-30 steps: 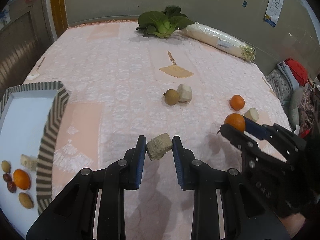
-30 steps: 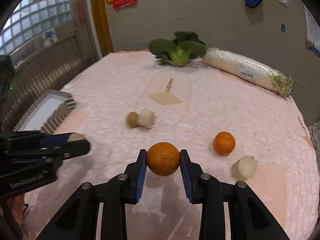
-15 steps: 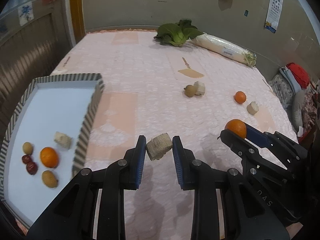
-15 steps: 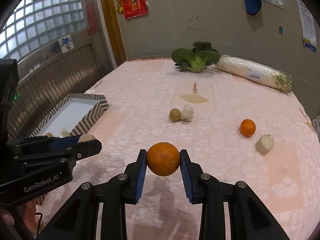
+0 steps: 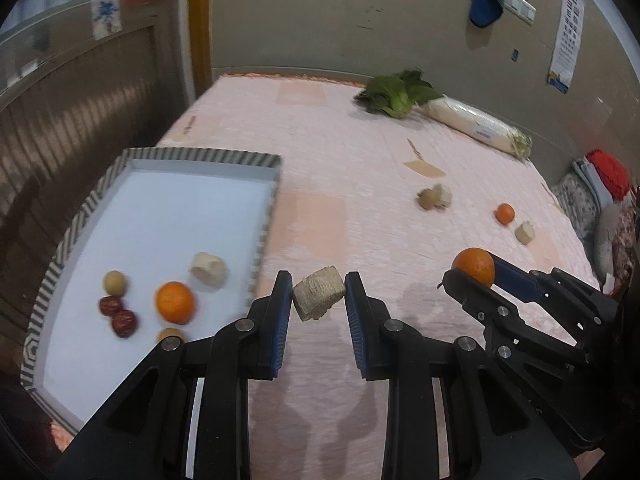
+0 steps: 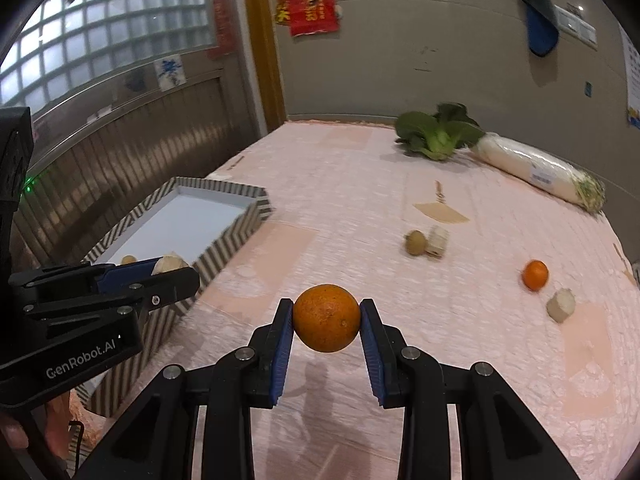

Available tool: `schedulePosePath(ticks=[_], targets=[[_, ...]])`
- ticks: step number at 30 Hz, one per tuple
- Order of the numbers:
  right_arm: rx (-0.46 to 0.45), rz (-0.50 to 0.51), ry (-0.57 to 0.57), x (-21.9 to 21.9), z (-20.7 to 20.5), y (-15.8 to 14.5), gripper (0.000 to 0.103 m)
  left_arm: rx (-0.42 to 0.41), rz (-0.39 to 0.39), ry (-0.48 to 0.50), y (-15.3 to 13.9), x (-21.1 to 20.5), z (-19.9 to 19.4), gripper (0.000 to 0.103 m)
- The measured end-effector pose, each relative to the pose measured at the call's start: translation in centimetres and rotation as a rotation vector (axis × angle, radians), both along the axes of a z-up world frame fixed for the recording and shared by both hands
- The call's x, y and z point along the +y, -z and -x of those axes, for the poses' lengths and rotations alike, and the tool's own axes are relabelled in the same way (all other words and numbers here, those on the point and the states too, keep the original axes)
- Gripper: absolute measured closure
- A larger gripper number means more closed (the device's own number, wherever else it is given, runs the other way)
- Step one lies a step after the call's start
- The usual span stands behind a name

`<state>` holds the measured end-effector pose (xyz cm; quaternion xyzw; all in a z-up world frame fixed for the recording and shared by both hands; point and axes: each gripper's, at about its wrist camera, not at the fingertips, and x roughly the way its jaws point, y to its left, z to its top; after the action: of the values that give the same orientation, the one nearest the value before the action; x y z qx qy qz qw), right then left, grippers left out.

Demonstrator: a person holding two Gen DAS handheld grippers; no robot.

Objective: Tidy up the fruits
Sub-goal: 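Carry the white chunk and the orange in both grippers over the tray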

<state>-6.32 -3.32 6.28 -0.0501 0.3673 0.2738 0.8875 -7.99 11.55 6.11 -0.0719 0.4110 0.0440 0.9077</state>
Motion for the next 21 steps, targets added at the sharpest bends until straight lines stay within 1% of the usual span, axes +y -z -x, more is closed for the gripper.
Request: schedulePosePath(ticks=[11,21], targets=[[-0.039,0.022,-0.103,5.8,0.6,-1.3,0.071,-0.033,-0.005,-0.127,-0.7,6.7,2.2,0.077],[-0.041,0.043,-0.204,11.0,0.9,-1.1,0.071,-0.001,0.006,-0.231,0.9,11.9,3.3,0.077]])
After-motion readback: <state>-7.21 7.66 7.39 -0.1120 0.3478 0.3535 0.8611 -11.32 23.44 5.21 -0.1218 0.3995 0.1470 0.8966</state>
